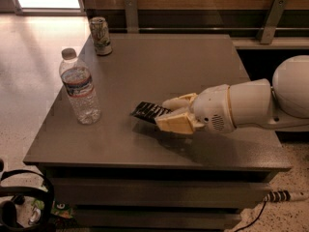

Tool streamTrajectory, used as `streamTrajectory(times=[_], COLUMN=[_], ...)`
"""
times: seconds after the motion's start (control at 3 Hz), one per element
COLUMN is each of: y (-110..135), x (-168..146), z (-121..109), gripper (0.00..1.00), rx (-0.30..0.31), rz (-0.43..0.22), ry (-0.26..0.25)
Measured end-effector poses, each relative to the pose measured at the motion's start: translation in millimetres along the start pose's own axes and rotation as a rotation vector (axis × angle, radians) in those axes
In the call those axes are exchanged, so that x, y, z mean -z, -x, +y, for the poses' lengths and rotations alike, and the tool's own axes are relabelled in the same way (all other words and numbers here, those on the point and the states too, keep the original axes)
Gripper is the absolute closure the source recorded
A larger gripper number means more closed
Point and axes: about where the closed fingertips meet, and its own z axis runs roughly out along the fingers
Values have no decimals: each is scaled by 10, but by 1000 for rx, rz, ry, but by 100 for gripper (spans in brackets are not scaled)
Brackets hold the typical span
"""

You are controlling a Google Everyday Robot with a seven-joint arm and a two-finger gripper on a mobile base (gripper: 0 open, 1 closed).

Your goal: Move rxbar chocolate near water bottle

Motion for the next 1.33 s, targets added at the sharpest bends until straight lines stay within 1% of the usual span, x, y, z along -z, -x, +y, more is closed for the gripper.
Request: streamTrajectory(times=[0.33,0.67,1.33], y=[-113,-125,-93], x=[-242,-303,-306], z=[124,146,175], gripper=[100,91,43], rx=[29,39,46], rz=[-12,-12,-8], ry=[-18,-26,-22])
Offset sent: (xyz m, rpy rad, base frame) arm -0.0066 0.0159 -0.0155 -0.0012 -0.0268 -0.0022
